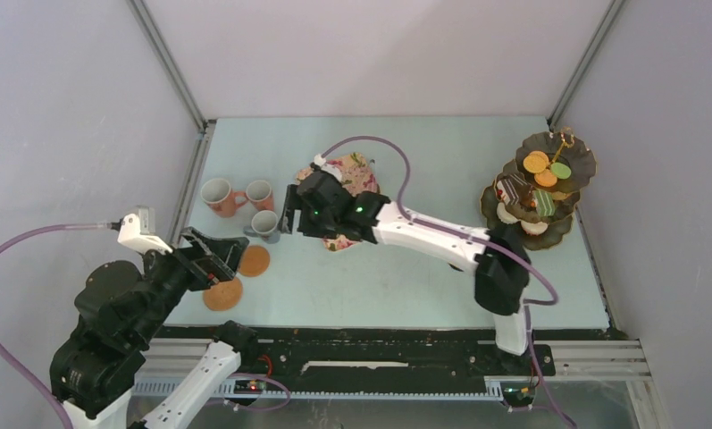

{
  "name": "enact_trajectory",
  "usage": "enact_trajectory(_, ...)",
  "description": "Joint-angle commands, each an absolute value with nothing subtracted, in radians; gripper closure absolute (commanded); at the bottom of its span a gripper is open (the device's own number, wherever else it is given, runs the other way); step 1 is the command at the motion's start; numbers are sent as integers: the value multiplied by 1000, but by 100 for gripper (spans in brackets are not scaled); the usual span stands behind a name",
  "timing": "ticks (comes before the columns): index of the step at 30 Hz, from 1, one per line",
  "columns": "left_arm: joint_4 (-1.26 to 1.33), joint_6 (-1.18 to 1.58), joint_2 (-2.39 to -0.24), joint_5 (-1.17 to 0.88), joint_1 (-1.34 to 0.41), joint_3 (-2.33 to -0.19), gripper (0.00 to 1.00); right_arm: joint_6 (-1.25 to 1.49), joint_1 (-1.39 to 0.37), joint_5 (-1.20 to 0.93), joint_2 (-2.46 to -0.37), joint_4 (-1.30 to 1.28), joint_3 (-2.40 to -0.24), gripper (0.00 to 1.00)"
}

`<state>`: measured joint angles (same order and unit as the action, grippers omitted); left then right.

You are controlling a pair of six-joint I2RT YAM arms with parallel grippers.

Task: Serve the afternoon tea
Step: Pick up the cup at the center of the board.

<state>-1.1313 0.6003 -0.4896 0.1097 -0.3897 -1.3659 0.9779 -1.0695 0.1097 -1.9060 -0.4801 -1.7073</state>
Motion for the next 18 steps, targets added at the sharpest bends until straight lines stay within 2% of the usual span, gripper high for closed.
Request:
enact_trajectory(1,-1168,547,-469,154,-383,-1387,2,1157,-1047,113,-2065,-453,-1846,18)
enact_trajectory(6,-1166,548,-461,134,-383,-1383,2,1220,-1027,94,-2259,-562,-2055,19)
enact_trajectory(18,-1198,545,-427,128,-384,-1370,2,1287,-1013,91,-2448,-599,-2220,28)
